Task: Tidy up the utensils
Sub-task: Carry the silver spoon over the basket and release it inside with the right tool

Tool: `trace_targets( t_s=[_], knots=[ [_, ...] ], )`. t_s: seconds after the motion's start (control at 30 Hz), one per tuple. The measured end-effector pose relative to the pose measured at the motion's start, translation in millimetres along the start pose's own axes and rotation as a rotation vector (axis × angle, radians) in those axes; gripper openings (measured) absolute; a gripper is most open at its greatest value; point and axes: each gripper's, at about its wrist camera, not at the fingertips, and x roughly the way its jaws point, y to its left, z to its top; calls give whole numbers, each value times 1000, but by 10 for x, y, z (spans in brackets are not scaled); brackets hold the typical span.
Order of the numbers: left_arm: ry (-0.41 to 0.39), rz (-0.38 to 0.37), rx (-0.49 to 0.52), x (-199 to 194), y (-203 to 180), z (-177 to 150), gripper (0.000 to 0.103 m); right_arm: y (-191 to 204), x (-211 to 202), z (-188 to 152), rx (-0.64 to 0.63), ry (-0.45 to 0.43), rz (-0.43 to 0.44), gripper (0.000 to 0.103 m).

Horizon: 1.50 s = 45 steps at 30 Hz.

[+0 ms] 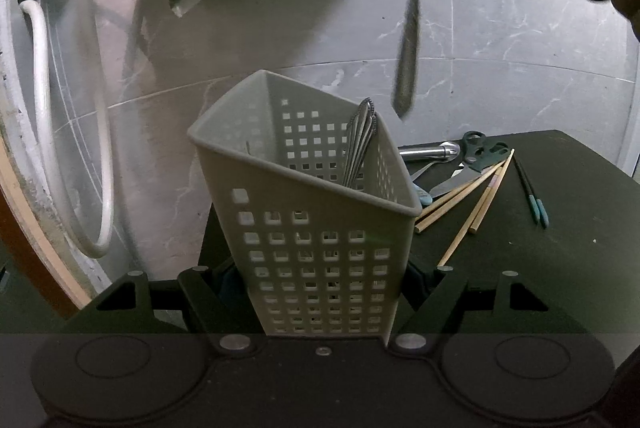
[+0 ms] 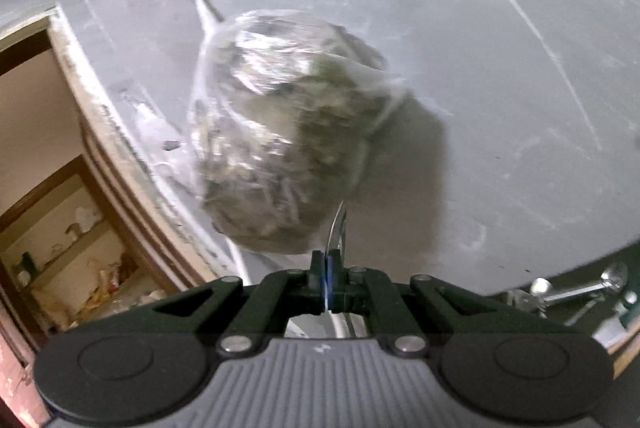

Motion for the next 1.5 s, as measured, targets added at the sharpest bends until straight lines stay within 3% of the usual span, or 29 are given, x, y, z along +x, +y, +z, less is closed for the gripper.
trace_targets(
  t_s=[0.27, 0.6, 0.83, 1.5],
  knots=[
    [-1, -1, 1, 3, -16, -4, 77, 84, 245, -219, -56, 64, 55, 1],
    [-2, -1, 1, 3, -17, -4, 77, 250, 307, -608, -226, 191, 54, 1],
    [-2, -1, 1, 3, -19, -5, 77, 188, 300, -726, -236, 252, 24, 1],
    [-2, 0, 0, 3, -23, -7, 77, 124, 342, -808, -222, 322, 1, 3]
  ],
)
